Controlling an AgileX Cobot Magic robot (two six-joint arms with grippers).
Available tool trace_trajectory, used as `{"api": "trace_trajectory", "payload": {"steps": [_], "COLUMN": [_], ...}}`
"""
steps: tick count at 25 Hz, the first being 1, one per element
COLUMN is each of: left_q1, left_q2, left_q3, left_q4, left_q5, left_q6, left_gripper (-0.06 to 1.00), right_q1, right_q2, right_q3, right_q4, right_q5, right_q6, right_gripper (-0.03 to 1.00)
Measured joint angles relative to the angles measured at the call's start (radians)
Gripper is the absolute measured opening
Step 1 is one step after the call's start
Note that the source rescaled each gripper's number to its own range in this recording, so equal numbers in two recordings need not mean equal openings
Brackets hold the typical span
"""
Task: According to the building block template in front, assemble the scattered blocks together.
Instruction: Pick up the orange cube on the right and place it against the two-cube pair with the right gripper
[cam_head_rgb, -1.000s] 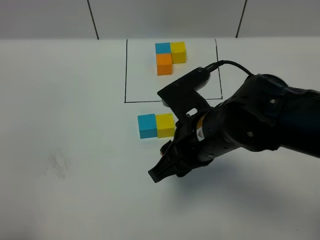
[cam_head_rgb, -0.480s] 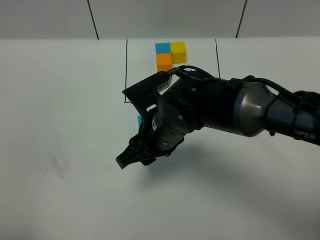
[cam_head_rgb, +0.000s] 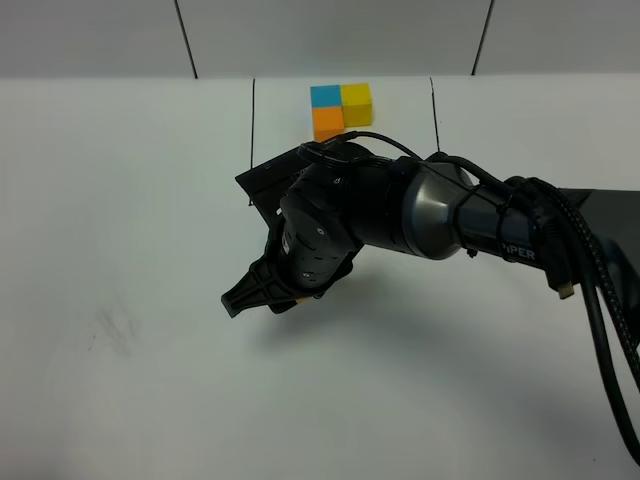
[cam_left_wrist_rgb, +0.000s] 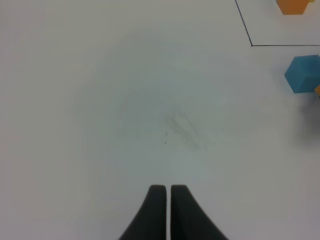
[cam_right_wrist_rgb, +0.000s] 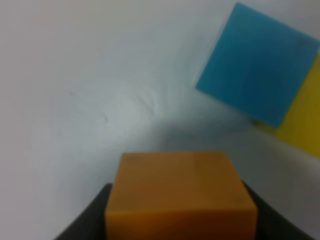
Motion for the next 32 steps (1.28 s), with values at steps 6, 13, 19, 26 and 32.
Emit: {"api": "trace_trajectory", "payload": {"steps": [6, 13, 19, 26, 32], "left_q1": [0.0, 0.0, 0.0, 0.0, 0.0], "left_q2": [0.0, 0.0, 0.0, 0.0, 0.0], "left_q3": [0.0, 0.0, 0.0, 0.0, 0.0], "left_q4": [0.0, 0.0, 0.0, 0.0, 0.0], "left_q5": [0.0, 0.0, 0.0, 0.0, 0.0], "left_q6": [0.0, 0.0, 0.0, 0.0, 0.0], "left_gripper": [0.0, 0.0, 0.0, 0.0, 0.0], "right_q1": [0.0, 0.0, 0.0, 0.0, 0.0], "right_q2": [0.0, 0.0, 0.0, 0.0, 0.004], "right_q3": [0.0, 0.0, 0.0, 0.0, -0.003], "right_q4": [0.001, 0.029, 0.079, 0.034, -0.027], "right_q5": [0.056, 0.091, 0.076, 0.043, 0.037], "right_q6": [0.005, 0.036, 0.119, 0.246, 0.334], "right_gripper": [0.54, 0.54, 0.54, 0.54, 0.54]}}
